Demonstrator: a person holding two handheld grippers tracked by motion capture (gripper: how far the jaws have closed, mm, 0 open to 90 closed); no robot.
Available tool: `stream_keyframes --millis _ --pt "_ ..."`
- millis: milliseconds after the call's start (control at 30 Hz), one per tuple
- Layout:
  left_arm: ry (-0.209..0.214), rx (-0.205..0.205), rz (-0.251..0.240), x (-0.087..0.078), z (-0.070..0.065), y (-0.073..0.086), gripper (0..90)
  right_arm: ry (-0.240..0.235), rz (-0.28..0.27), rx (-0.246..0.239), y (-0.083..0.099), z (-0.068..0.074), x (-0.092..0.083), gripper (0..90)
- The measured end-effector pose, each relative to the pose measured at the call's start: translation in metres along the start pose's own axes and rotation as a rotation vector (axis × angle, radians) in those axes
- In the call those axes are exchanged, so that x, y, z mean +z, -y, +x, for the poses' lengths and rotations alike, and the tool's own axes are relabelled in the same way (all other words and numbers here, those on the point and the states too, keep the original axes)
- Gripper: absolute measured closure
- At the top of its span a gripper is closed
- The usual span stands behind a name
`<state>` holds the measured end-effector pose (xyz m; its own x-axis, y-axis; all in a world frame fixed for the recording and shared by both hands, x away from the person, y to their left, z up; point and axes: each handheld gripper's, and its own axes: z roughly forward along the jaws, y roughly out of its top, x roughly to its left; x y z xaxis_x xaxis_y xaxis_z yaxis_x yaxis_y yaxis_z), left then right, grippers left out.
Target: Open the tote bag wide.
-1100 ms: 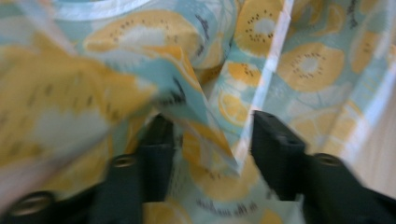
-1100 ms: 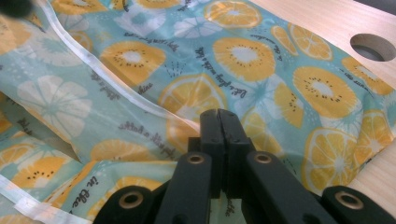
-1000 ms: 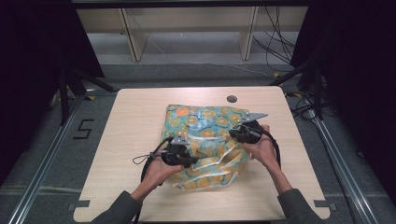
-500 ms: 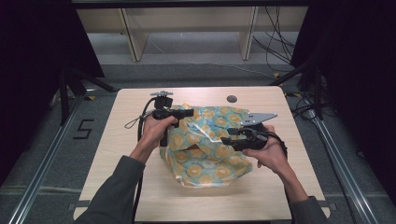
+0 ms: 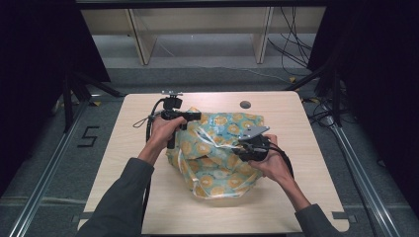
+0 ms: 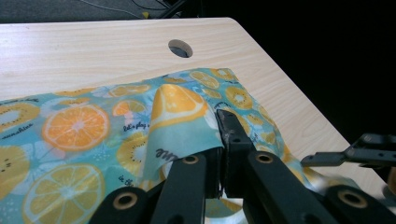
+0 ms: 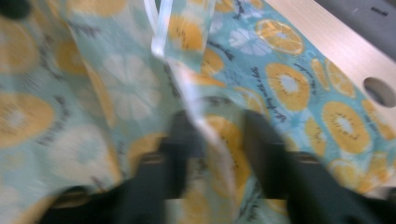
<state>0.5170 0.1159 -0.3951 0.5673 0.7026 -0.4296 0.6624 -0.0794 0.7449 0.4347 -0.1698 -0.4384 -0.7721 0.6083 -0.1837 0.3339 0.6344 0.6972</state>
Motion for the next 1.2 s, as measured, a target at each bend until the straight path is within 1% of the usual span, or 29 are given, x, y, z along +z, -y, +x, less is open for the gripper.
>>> stream_keyframes --millis 33,67,100,133,200,267,300,333,367,433,467,500,533,567,600,633,667,700,733,833,867,900,933,967,1000,1100,1133,1167,1200 --pt "-0.001 0.011 0.013 0.000 -0.001 0.001 86.4 0.011 0.001 -0.005 0.000 -0.002 0.001 80.1" --pt "0.000 0.022 0.031 0.000 -0.001 0.002 85.3 0.016 -0.007 0.014 0.000 -0.006 0.002 85.5" --pt "-0.012 0.036 0.042 0.000 -0.002 0.003 84.7 0.020 -0.024 0.032 -0.001 -0.011 0.002 88.6" --pt "-0.020 0.044 0.047 -0.001 -0.002 0.005 84.6 0.031 -0.043 0.055 -0.002 -0.015 0.001 89.8" --pt "-0.005 0.036 0.059 -0.002 0.001 0.010 84.9 0.052 -0.083 0.094 -0.004 -0.028 -0.001 90.0" --pt "-0.023 0.042 0.076 -0.002 0.006 0.015 84.9 0.081 -0.096 0.139 -0.004 -0.040 -0.004 90.0" --pt "-0.036 0.045 0.086 -0.002 0.009 0.018 84.4 0.102 -0.109 0.145 -0.002 -0.046 -0.003 90.0" --pt "-0.044 0.043 0.097 -0.001 0.012 0.021 84.0 0.106 -0.104 0.170 0.001 -0.052 -0.002 90.0" --pt "-0.046 0.035 0.108 0.001 0.014 0.025 83.4 0.093 -0.088 0.199 0.004 -0.058 0.000 90.0" --pt "-0.031 0.027 0.148 0.007 0.017 0.033 81.3 0.067 -0.055 0.236 0.013 -0.063 0.009 90.0" --pt "-0.034 0.038 0.167 0.010 0.017 0.037 79.7 0.053 -0.014 0.256 0.016 -0.063 0.013 90.0" --pt "-0.031 0.041 0.187 0.013 0.016 0.041 76.5 0.058 -0.004 0.250 0.020 -0.062 0.020 90.0" --pt "-0.038 0.054 0.203 0.014 0.015 0.043 73.0 0.048 0.027 0.251 0.023 -0.061 0.024 90.0" --pt "-0.049 0.063 0.210 0.014 0.012 0.045 67.2 0.059 0.014 0.250 0.026 -0.060 0.029 90.0" --pt "-0.038 0.074 0.217 0.011 0.008 0.045 61.6 0.056 0.025 0.246 0.027 -0.060 0.030 90.0" --pt "-0.023 0.083 0.222 0.007 0.002 0.046 55.5 0.054 0.022 0.245 0.027 -0.060 0.030 90.0" --pt "-0.015 0.107 0.224 0.002 -0.005 0.045 49.2 0.049 0.023 0.244 0.026 -0.060 0.027 90.0" --pt "-0.008 0.123 0.211 -0.005 -0.013 0.044 43.5 0.047 0.028 0.244 0.024 -0.060 0.025 90.0" --pt "0.004 0.139 0.200 -0.013 -0.020 0.044 41.0 0.047 0.020 0.233 0.024 -0.061 0.023 90.0" --pt "0.024 0.209 0.180 -0.035 -0.041 0.046 36.7 0.046 0.009 0.246 0.022 -0.060 0.021 90.0" --pt "0.019 0.232 0.172 -0.040 -0.047 0.049 35.8 0.047 0.011 0.245 0.023 -0.060 0.020 90.0" --pt "0.004 0.269 0.165 -0.044 -0.053 0.052 35.8 0.044 0.014 0.242 0.023 -0.061 0.020 90.0" --pt "-0.010 0.321 0.170 -0.046 -0.057 0.055 35.8 0.045 0.010 0.243 0.023 -0.061 0.020 90.0" --pt "-0.017 0.383 0.199 -0.047 -0.058 0.057 36.0 0.048 -0.006 0.247 0.023 -0.060 0.021 90.0" --pt "-0.028 0.406 0.216 -0.044 -0.060 0.061 36.1 0.045 -0.001 0.246 0.022 -0.060 0.021 90.0" --pt "-0.051 0.460 0.260 -0.031 -0.060 0.073 35.4 0.034 0.000 0.253 0.021 -0.058 0.019 89.9" --pt "-0.049 0.464 0.268 -0.027 -0.059 0.077 35.0 0.033 -0.003 0.250 0.021 -0.058 0.018 89.7" --pt "-0.057 0.485 0.275 -0.023 -0.059 0.080 34.9 0.028 0.002 0.252 0.020 -0.058 0.016 89.4" --pt "-0.064 0.485 0.279 -0.020 -0.059 0.083 34.4 0.024 0.003 0.251 0.020 -0.058 0.015 88.7"
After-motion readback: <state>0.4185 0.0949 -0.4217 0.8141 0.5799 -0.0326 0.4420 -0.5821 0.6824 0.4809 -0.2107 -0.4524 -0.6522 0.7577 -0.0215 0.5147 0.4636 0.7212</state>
